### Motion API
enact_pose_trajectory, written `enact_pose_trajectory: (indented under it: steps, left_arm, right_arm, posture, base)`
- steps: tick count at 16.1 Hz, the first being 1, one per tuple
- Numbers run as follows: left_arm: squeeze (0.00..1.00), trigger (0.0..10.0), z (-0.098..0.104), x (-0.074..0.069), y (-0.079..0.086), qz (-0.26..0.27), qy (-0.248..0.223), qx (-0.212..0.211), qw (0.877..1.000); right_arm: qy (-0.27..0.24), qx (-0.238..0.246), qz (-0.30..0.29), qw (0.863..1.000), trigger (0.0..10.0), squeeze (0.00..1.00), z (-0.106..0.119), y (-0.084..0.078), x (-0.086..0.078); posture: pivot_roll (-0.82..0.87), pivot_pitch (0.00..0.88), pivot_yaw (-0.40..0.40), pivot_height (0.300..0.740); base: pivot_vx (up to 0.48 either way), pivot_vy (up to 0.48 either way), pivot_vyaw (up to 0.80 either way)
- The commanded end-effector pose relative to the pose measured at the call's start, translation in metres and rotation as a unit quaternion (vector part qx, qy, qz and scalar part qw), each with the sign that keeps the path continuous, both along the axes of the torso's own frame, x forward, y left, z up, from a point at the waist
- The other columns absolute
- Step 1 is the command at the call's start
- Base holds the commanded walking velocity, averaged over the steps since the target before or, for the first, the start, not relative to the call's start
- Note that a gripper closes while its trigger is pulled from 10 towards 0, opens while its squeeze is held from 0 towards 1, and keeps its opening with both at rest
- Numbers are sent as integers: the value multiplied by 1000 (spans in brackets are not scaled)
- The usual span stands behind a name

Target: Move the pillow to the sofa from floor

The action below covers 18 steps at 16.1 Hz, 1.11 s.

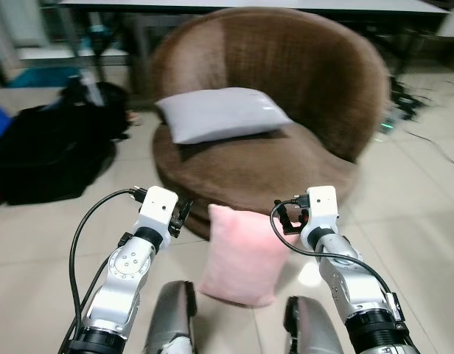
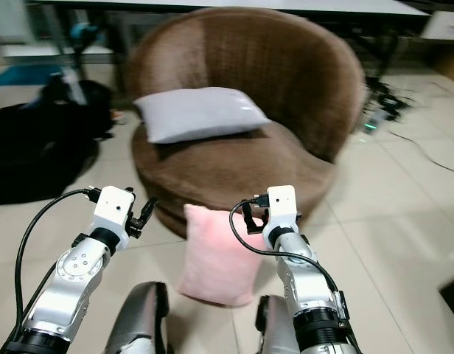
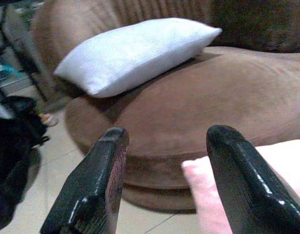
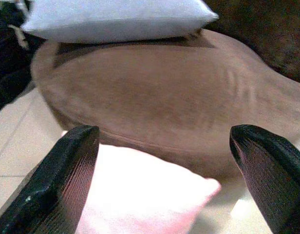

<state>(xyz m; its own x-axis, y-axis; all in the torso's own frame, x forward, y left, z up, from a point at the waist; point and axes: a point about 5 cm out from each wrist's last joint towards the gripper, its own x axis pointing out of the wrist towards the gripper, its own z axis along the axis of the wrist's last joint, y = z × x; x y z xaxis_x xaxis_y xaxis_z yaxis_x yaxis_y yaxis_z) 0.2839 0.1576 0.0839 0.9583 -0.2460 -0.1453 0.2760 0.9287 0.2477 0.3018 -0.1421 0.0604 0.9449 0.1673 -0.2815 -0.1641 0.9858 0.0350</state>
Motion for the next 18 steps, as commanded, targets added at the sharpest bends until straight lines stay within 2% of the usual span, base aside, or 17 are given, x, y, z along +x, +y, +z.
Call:
enact_pose_trajectory:
  steps: [1,18]
  left_arm:
    - [0,10000,5,2,-4,-12,-11,-2,1000]
    - [0,10000,5,-1,-5,-20,-10,0,1000]
  right_arm:
    - [-9,2,-7,1000,10000,0,6,-5,3]
    - [-12,-11,0,1000,10000,0,6,-4,2]
  posture:
    - [22,0,6,577]
    - [21,0,7,577]
  base:
    - [0,0,0]
    - [281,0,0]
